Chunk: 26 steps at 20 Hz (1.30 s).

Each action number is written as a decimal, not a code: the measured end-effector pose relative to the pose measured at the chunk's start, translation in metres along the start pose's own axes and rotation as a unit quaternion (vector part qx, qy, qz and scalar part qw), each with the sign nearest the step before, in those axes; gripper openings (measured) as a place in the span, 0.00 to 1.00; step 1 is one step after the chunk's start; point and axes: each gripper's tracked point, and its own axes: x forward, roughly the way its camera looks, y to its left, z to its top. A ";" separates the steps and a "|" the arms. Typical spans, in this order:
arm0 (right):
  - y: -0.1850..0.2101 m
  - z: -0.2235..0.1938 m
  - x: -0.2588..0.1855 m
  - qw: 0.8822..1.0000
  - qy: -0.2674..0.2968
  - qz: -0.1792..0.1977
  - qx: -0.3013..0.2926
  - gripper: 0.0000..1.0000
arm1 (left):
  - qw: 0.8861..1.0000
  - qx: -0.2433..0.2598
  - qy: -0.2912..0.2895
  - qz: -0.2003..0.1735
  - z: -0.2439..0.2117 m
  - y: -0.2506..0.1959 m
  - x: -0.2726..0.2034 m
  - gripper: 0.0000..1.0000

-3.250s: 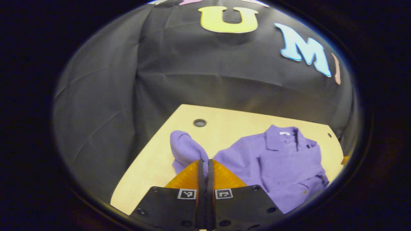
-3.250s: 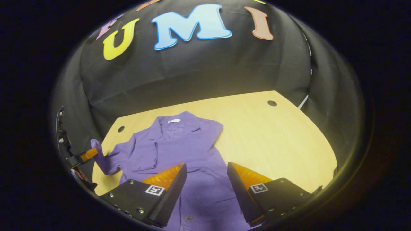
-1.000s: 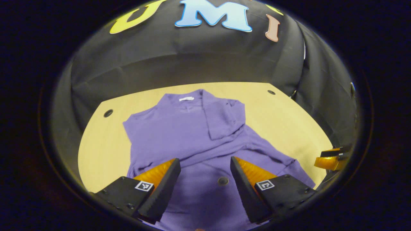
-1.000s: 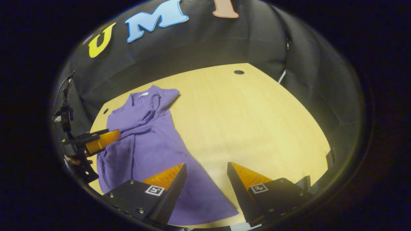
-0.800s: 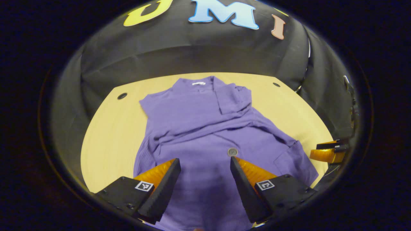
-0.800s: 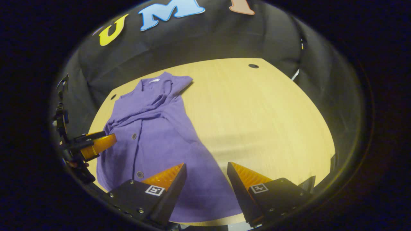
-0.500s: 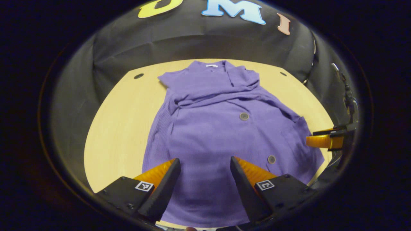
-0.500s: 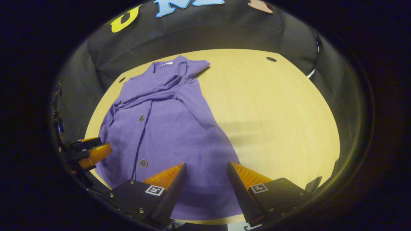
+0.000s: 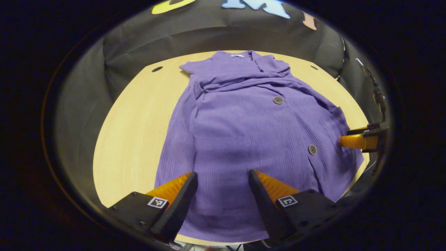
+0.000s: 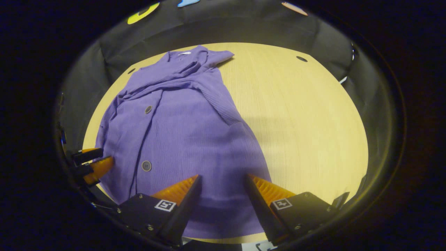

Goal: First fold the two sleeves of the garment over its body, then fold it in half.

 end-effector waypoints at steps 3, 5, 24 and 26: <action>0.002 -0.003 0.001 0.999 0.008 -0.010 -0.032 0.89 | 1.000 -0.008 0.007 0.004 0.004 -0.001 0.001 0.98; 0.005 -0.001 -0.001 0.999 0.012 -0.011 -0.030 0.90 | 1.000 -0.006 0.007 0.005 0.008 -0.005 0.004 0.94; 0.031 0.060 -0.016 0.994 -0.033 0.058 0.081 0.01 | 0.997 -0.052 -0.054 0.012 0.072 -0.007 0.007 0.07; 0.033 0.084 -0.020 0.992 -0.051 0.065 0.091 0.01 | 0.996 -0.058 -0.068 0.012 0.092 -0.002 0.007 0.07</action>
